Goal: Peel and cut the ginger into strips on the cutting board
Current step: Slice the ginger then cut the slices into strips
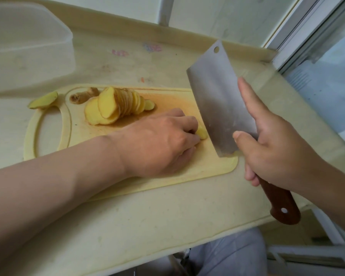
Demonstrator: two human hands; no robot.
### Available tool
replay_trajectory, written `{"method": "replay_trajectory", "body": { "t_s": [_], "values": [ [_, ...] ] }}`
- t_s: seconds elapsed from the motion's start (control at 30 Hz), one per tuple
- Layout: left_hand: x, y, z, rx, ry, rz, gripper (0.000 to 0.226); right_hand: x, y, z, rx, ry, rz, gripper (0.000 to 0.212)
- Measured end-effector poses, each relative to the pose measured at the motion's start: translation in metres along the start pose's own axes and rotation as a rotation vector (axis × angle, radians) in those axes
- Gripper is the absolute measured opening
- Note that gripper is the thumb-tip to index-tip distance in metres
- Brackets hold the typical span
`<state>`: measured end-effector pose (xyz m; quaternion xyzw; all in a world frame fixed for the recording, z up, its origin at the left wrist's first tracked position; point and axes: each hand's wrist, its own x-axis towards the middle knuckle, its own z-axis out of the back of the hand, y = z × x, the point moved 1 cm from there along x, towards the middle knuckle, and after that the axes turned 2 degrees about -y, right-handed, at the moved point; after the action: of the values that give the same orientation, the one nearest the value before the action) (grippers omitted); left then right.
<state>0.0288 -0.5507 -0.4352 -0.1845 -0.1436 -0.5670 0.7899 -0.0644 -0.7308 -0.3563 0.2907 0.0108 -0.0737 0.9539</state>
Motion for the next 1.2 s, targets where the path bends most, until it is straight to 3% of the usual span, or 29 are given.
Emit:
{"method": "replay_trajectory", "body": {
  "t_s": [0.37,0.73,1.2],
  "values": [
    [0.000,0.001,-0.003,0.004,0.003,0.001,0.044,0.024,0.022,0.009,-0.211,0.190,-0.106,0.087],
    [0.000,-0.002,0.001,0.020,0.013,0.005,0.042,0.007,0.014,-0.009,-0.036,-0.034,-0.017,0.087],
    [0.000,0.002,-0.002,0.005,0.001,0.005,0.041,0.024,0.026,0.005,-0.196,0.196,-0.078,0.087]
  ]
}}
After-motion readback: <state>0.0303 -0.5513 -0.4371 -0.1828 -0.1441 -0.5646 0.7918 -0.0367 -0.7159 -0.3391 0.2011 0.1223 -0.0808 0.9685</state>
